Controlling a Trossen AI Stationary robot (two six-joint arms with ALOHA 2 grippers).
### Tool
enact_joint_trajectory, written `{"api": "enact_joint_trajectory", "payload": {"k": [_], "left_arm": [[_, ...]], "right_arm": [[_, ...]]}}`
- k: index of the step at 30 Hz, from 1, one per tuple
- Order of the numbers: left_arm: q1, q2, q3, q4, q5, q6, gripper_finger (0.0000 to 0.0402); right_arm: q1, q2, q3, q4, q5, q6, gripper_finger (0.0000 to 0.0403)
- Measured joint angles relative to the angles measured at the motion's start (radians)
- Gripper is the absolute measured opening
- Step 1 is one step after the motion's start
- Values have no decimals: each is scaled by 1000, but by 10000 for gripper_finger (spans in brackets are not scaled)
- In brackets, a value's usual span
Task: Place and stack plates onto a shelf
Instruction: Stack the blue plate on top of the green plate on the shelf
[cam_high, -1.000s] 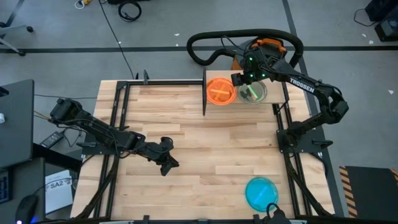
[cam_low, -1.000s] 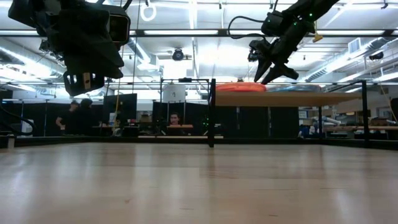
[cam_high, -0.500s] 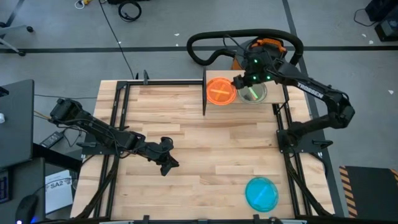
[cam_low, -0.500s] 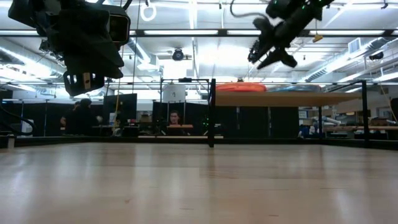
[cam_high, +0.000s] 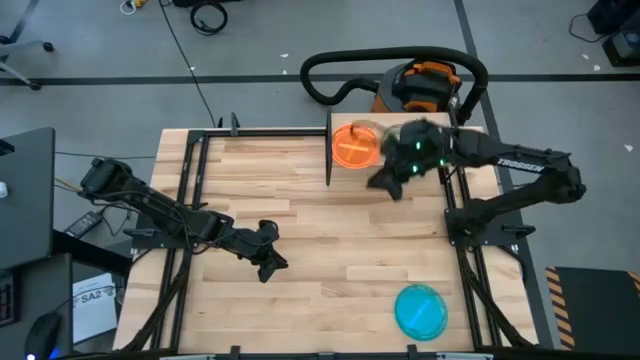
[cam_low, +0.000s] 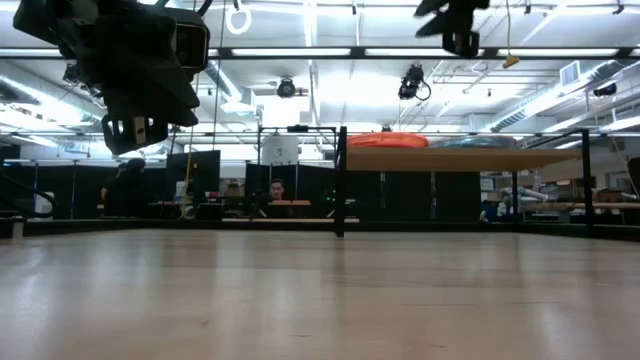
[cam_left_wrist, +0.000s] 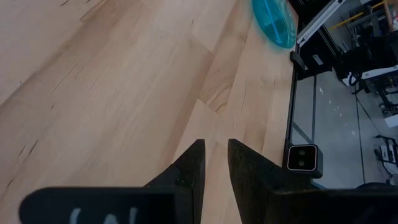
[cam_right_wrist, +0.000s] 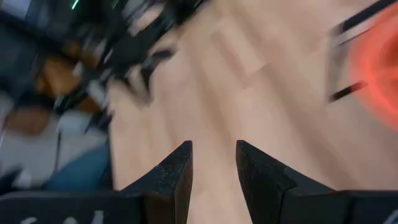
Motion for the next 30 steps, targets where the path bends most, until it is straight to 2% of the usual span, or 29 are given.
{"api": "enact_joint_trajectory", "payload": {"k": [4, 11, 17, 23, 27, 30], "left_arm": [[0, 0, 0, 0, 0, 0, 75], [0, 0, 0, 5, 0, -2, 75], [0, 0, 0, 7, -4, -2, 75], [0, 0, 0, 7, -11, -1, 75], [0, 0, 0, 7, -11, -1, 75], [0, 0, 0, 7, -11, 0, 75]], "right_arm": [[164, 10, 0, -62, 20, 10, 129], [409, 33, 0, -154, 40, 179, 129], [597, 57, 0, -164, 153, 313, 129], [768, 115, 0, -163, 267, 522, 129], [862, 181, 0, -164, 307, 609, 129], [913, 244, 0, -168, 315, 607, 129]]}}
